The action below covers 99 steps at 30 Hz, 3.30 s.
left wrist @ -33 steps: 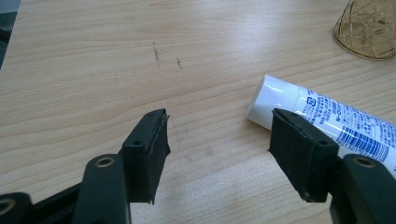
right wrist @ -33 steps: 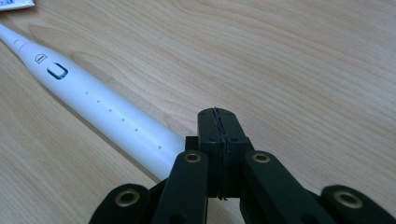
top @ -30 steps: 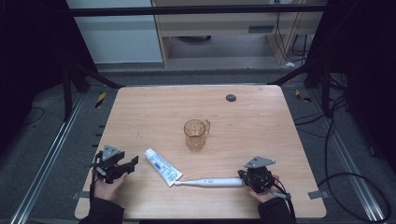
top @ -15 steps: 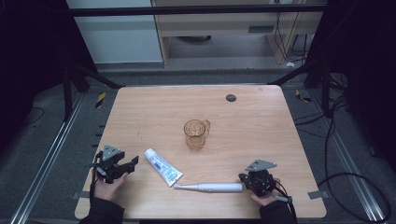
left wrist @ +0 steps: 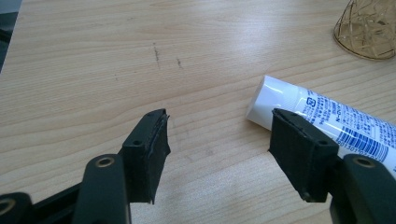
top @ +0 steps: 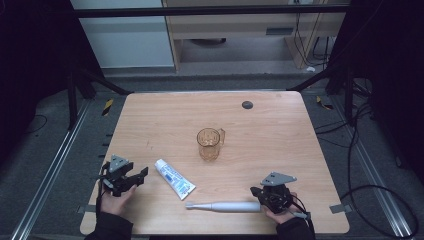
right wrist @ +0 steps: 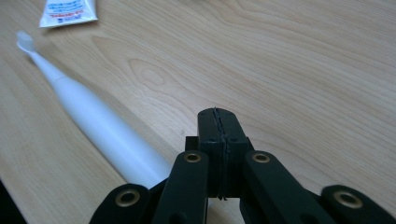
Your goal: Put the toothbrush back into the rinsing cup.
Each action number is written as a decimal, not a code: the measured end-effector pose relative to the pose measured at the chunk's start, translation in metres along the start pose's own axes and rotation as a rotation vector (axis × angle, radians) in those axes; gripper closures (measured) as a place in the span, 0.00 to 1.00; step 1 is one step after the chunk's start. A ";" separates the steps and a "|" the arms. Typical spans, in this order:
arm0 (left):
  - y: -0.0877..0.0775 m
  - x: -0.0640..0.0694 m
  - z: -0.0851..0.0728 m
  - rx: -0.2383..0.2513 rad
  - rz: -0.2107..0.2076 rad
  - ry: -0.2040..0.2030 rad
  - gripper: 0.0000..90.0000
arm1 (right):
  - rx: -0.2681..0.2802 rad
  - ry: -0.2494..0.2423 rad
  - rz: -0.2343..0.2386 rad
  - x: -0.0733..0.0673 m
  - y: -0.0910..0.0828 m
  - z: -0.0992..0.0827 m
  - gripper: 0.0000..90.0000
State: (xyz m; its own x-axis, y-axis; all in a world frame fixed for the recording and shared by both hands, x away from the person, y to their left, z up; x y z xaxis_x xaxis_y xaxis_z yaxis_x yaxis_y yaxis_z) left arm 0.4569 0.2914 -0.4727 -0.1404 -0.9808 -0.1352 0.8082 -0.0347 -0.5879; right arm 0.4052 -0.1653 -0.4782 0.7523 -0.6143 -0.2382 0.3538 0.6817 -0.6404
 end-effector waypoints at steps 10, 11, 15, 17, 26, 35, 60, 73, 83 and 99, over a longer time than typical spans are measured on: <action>-0.001 0.000 0.000 0.003 0.001 0.001 0.41 | 0.013 -0.007 0.039 -0.011 0.001 0.001 1.00; -0.001 0.000 0.000 0.004 0.001 0.001 0.41 | 0.016 -0.003 0.051 -0.013 0.002 0.002 1.00; 0.000 0.001 0.000 0.001 0.001 0.001 0.41 | 0.016 -0.023 0.089 -0.020 0.009 0.007 1.00; 0.000 0.001 0.000 0.002 0.002 0.001 0.41 | 0.021 -0.028 0.118 -0.025 0.014 0.010 1.00; 0.000 0.001 0.000 0.002 0.004 0.005 0.42 | 0.003 -0.072 0.202 -0.045 0.041 0.023 1.00; 0.000 0.001 0.001 0.002 0.004 0.011 0.42 | -0.028 -0.097 0.278 -0.062 0.063 0.025 1.00; 0.000 0.001 0.001 0.000 0.003 0.012 0.42 | -0.094 -0.097 0.244 -0.061 0.082 0.021 1.00; 0.000 0.001 0.001 0.000 0.004 0.012 0.42 | -0.092 -0.084 0.233 -0.058 0.081 0.021 1.00; 0.001 0.001 0.001 0.000 0.004 0.012 0.42 | -0.093 -0.109 0.261 -0.069 0.092 0.028 1.00; 0.001 0.000 0.001 0.001 0.003 0.010 0.42 | -0.098 -0.101 0.242 -0.070 0.106 0.038 1.00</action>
State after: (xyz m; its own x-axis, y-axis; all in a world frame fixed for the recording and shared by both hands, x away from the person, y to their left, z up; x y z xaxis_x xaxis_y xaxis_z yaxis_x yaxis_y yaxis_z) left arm 0.4576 0.2908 -0.4726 -0.1435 -0.9789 -0.1452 0.8093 -0.0316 -0.5866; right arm 0.4115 -0.0347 -0.5019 0.8618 -0.3922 -0.3216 0.1055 0.7589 -0.6427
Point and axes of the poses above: each handheld gripper's, and its own axes: y roughly forward along the jaws, z roughly out of its top, x roughly to its right, the point moved 1 cm from there along y, roughly forward along the jaws, and after that the axes turned 15 degrees about z, right-handed, at the moved point
